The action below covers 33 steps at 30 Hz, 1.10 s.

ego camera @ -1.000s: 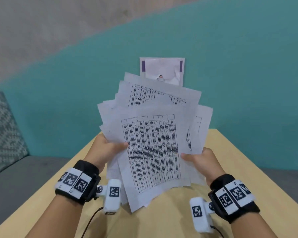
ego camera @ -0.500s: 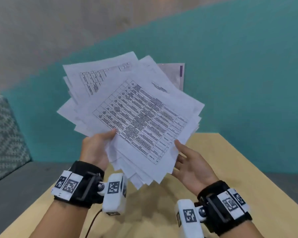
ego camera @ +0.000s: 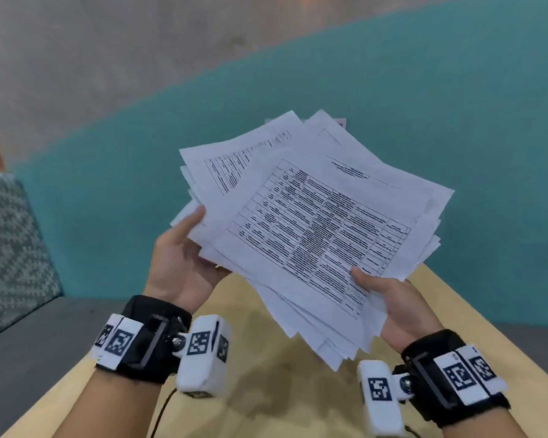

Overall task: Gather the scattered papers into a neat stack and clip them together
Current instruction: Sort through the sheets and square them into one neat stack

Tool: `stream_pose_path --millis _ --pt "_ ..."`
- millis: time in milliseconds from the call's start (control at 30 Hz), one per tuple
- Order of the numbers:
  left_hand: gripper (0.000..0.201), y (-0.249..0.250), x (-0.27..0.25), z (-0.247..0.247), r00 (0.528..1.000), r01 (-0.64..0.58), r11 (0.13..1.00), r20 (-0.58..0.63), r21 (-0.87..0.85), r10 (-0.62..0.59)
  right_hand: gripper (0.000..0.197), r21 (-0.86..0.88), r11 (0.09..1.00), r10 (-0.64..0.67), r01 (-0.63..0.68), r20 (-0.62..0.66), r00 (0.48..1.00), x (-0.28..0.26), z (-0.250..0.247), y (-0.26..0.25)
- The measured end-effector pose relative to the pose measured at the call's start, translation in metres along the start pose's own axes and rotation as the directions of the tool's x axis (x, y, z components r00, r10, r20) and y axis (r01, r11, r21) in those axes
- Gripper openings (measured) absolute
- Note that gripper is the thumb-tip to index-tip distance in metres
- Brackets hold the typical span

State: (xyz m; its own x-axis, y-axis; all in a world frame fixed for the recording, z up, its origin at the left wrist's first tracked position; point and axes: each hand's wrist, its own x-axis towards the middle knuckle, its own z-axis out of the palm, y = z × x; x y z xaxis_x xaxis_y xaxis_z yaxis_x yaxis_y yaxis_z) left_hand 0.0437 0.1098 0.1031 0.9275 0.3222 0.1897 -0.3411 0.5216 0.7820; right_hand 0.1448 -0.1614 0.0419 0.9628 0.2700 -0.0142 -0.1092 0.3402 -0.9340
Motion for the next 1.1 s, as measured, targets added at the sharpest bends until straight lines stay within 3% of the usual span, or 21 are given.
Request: stream_pose_path --millis 100,200,367,433,500,600,700,900,1100 --pt "0.062 0.016 -0.001 -0.013 0.996 0.057 0.997 0.071 -0.045 -0.054 0.033 -0.014 0.999 -0.033 0.034 0.04 0.999 -0.007 -0.017 -0.013" --pt "0.072 0.021 0.005 -0.028 0.995 0.068 0.998 0.077 -0.011 -0.067 0.037 -0.158 0.974 -0.163 0.162 0.009 0.987 -0.009 -0.032 -0.02" --pt "0.055 0.005 0.01 -0.046 0.969 0.182 0.977 0.15 0.112 -0.197 0.033 -0.409 0.885 -0.227 0.222 0.037 0.973 -0.008 -0.046 -0.025" --pt "0.07 -0.005 0.01 -0.052 0.943 0.251 0.953 0.179 0.166 -0.28 0.032 -0.482 0.847 -0.228 0.222 0.047 0.972 -0.007 -0.05 -0.025" --pt "0.082 -0.015 0.016 -0.053 0.936 0.255 0.908 0.15 0.333 -0.317 0.031 -0.515 0.827 -0.239 0.226 0.042 0.97 -0.005 -0.053 -0.023" --pt "0.05 -0.025 0.024 -0.041 0.993 0.039 0.792 0.067 0.609 -0.099 0.03 -0.512 0.823 -0.272 0.247 0.028 0.962 -0.004 -0.049 -0.02" --pt "0.025 -0.032 0.028 -0.034 0.996 -0.07 0.756 0.004 0.651 0.089 0.023 -0.464 0.842 -0.323 0.277 -0.022 0.946 -0.003 -0.041 -0.016" --pt "0.023 -0.041 0.03 -0.036 0.988 -0.122 0.753 0.005 0.647 0.155 0.016 -0.347 0.897 -0.317 0.276 -0.067 0.946 0.0 -0.039 -0.009" --pt "0.019 -0.045 0.03 -0.032 0.991 -0.101 0.762 0.0 0.639 0.132 0.022 -0.31 0.904 -0.341 0.293 -0.112 0.933 0.002 -0.042 -0.013"
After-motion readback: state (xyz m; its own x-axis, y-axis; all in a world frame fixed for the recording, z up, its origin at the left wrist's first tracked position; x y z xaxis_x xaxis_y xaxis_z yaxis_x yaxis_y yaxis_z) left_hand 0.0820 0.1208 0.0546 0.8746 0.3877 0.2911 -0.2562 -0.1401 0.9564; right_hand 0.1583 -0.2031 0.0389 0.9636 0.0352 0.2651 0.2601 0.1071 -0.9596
